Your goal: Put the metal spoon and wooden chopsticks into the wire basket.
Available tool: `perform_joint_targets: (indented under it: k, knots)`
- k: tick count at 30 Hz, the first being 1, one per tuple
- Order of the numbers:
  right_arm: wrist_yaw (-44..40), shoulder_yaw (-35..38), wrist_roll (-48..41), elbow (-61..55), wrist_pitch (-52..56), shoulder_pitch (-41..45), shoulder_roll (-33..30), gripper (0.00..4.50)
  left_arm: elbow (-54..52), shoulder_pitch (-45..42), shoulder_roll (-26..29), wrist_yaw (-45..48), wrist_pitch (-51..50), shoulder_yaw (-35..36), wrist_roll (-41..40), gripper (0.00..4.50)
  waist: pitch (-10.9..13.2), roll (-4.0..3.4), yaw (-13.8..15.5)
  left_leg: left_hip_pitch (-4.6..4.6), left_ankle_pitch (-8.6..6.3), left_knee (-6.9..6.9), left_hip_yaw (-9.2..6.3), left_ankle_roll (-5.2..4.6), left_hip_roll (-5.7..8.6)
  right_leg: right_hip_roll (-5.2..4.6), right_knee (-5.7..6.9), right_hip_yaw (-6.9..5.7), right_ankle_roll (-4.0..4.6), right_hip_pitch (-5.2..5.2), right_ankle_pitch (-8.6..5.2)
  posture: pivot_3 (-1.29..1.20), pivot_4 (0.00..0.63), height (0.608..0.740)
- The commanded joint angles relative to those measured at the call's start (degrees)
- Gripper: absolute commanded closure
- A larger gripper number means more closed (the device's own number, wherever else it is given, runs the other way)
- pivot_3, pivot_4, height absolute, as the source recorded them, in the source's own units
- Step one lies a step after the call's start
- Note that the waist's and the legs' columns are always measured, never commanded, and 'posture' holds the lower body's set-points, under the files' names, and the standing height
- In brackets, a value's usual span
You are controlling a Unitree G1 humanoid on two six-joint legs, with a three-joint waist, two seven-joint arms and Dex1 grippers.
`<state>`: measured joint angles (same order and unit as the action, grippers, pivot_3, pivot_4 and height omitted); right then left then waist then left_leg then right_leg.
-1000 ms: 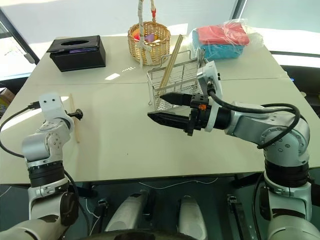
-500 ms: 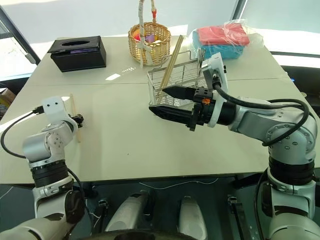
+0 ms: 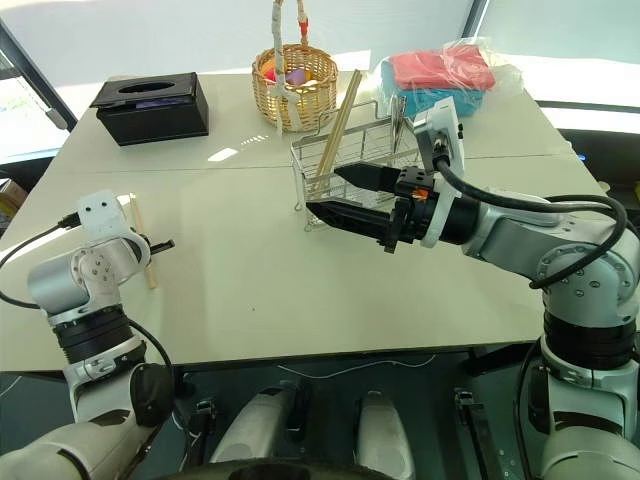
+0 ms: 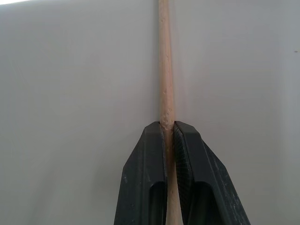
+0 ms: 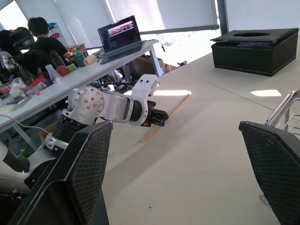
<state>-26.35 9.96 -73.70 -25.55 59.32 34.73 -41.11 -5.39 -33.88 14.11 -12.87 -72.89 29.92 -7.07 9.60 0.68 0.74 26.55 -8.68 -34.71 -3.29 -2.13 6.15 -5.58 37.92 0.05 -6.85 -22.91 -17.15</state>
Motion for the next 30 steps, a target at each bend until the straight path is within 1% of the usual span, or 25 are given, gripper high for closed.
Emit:
perform_joint_targets:
  k: [1, 5, 7, 9, 11, 13, 15, 17, 19, 21, 25, 30]
  knots:
    - [-0.11, 1.54, 0.78, -0.01, -1.88, 0.8, -0.14, 0.0, 0.61, -3.92, 4.79, 5.04, 15.63, -3.74, 0.53, 4.42, 0.02, 0.04, 0.06, 0.04, 0.0, 0.0, -0.01, 0.0, -0.01, 0.0, 0.0, 0.0, 0.0, -0.05, 0.0, 0.0, 0.15, 0.74]
    - [0.05, 1.82, 2.36, 1.16, -3.02, 0.99, 0.05, 0.0, 6.46, -12.34, 6.39, 16.44, 33.69, -5.83, -4.26, 4.42, 0.09, 0.17, 1.83, 0.23, 0.0, -0.13, -0.02, 0.01, 0.0, -0.01, -0.08, -0.04, 0.01, -0.13, 0.01, 0.0, 0.15, 0.74]
    - [-0.11, 1.96, 3.48, 1.29, -3.57, 0.66, -0.18, 0.0, 10.41, -15.27, 6.24, 22.67, 43.04, -7.93, -5.61, 4.42, 0.08, 0.14, 1.94, 0.31, -0.01, -0.19, -0.02, -0.02, 0.06, -0.07, -0.26, -0.05, 0.01, -0.08, 0.02, 0.0, 0.15, 0.74]
    - [-0.08, 2.46, 3.98, 0.96, -3.95, 0.19, -0.48, 0.0, 14.61, -18.08, 4.61, 28.85, 53.07, -9.4, -7.55, 4.42, 0.07, 0.12, 1.76, 0.28, -0.08, -0.16, 0.01, -0.13, 0.06, -0.05, -0.67, -0.06, -0.04, 0.11, 0.13, 0.0, 0.15, 0.74]
    - [0.21, 3.01, 4.14, 0.35, -4.2, -0.27, -0.71, 0.0, 19.29, -20.57, 2.15, 34.29, 61.69, -10.11, -9.96, 4.42, 0.07, 0.13, 1.62, 0.27, -0.13, -0.16, 0.05, -0.22, 0.08, -0.07, -0.75, -0.04, -0.09, 0.15, 0.18, 0.0, 0.15, 0.74]
    - [0.6, 3.7, 4.26, -0.45, -4.38, -0.98, -1.04, 0.0, 23.97, -22.78, -0.3, 39.3, 66.13, -10.89, -12.52, 4.42, 0.08, 0.14, 1.6, 0.32, -0.13, -0.16, 0.05, -0.24, 0.06, -0.06, -0.77, -0.05, -0.15, 0.11, 0.22, 0.0, 0.15, 0.74]
    - [1.07, 4.47, 5.47, -1.44, -4.85, -1.93, -1.73, 0.0, 27.69, -24.29, -2.75, 45.11, 68.42, -11.97, -15.31, 4.42, 0.08, 0.14, 1.52, 0.43, -0.12, -0.17, 0.04, -0.24, 0.02, -0.03, -0.72, -0.06, -0.16, 0.02, 0.22, 0.0, 0.15, 0.74]
    - [1.65, 5.29, 7.21, -2.26, -5.59, -2.78, -2.5, 0.0, 30.51, -25.39, -4.73, 49.25, 69.73, -12.51, -17.65, 4.42, 0.08, 0.14, 1.38, 0.66, -0.06, -0.28, 0.04, -0.29, 0.0, -0.01, -0.61, -0.06, -0.17, -0.02, 0.23, 0.0, 0.15, 0.74]
    - [2.0, 6.11, 9.28, -3.17, -6.35, -3.78, -3.76, 0.0, 32.64, -26.34, -6.39, 52.15, 70.15, -12.8, -19.72, 4.42, 0.08, 0.13, 1.36, 0.7, -0.03, -0.31, 0.04, -0.34, 0.01, -0.01, -0.57, -0.06, -0.17, -0.05, 0.23, 0.0, 0.15, 0.74]
    - [1.75, 6.86, 11.15, -4.33, -6.82, -5.17, -5.59, 0.0, 33.95, -27.22, -7.95, 54.03, 70.07, -12.83, -21.66, 4.42, 0.08, 0.13, 1.43, 0.71, -0.02, -0.34, 0.04, -0.35, 0.0, 0.0, -0.56, -0.06, -0.17, -0.06, 0.23, 0.0, 0.15, 0.74]
    - [1.38, 9.78, 10.74, -6.68, -6.4, -8.62, -8.18, 0.0, 35.96, -28.41, -10.53, 56.55, 69.84, -13.44, -23.76, 4.42, 0.08, 0.14, 1.47, 0.71, -0.02, -0.41, 0.03, -0.38, 0.0, 0.0, -0.56, -0.07, -0.18, -0.01, 0.23, 0.0, 0.15, 0.74]
    - [2.42, 11.87, 10.03, -8.33, -6.11, -11.42, -8.88, 0.0, 36.0, -28.49, -13.81, 58.45, 69.51, -14.37, -25.64, 4.42, 0.09, 0.14, 1.49, 0.71, -0.01, -0.46, 0.02, -0.39, 0.0, 0.0, -0.56, -0.08, -0.19, 0.03, 0.24, 0.0, 0.15, 0.74]
